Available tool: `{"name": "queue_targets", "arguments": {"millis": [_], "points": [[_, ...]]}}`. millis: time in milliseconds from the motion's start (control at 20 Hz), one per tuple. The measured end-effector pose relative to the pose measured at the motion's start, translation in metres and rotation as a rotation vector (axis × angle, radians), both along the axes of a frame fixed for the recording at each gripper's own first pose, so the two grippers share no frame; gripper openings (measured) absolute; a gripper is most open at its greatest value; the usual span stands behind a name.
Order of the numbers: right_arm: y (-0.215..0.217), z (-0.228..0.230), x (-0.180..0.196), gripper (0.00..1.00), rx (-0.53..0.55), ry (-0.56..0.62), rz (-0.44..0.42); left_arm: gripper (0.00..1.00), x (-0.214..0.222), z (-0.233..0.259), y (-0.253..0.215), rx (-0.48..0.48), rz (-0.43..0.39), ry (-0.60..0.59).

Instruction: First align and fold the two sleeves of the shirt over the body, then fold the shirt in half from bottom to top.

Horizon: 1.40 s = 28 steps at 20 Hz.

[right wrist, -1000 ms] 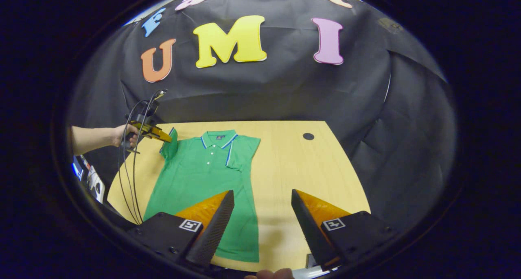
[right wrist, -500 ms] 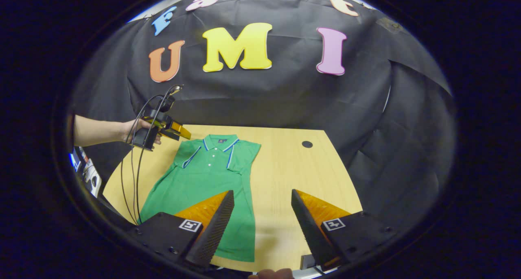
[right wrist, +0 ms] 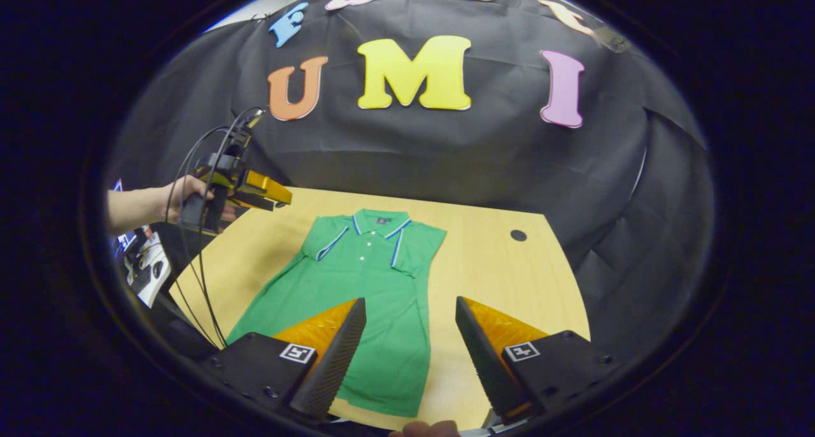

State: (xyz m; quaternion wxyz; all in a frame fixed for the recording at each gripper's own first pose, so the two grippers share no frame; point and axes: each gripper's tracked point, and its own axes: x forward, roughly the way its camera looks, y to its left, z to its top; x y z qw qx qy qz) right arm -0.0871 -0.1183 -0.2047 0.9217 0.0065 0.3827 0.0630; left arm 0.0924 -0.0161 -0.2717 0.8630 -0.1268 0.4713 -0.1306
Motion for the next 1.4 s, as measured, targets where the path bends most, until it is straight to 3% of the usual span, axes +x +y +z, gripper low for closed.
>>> {"name": "queue_targets", "arguments": {"millis": [200,450,650,1000,1150,1400], "points": [[0.011,-0.026,-0.015,0.92,-0.008,0.08,0.08,1.0,-0.096,-0.01,0.032,0.045,-0.004,0.025],[0.01,-0.075,-0.066,0.92,-0.026,0.251,0.153,1.0,-0.232,-0.055,0.026,0.071,-0.133,0.185],[0.005,-0.109,-0.115,0.92,-0.032,0.378,0.156,1.0,-0.298,-0.084,0.029,0.114,-0.184,0.291],[0.01,-0.162,-0.173,0.92,-0.111,0.495,0.255,1.0,-0.325,-0.11,0.036,0.224,-0.224,0.291],[0.002,-0.177,-0.177,0.92,-0.127,0.511,0.239,1.0,-0.33,-0.114,0.04,0.297,-0.257,0.258],[-0.006,-0.194,-0.178,0.92,-0.129,0.537,0.212,1.0,-0.334,-0.124,0.03,0.304,-0.258,0.274]]}}
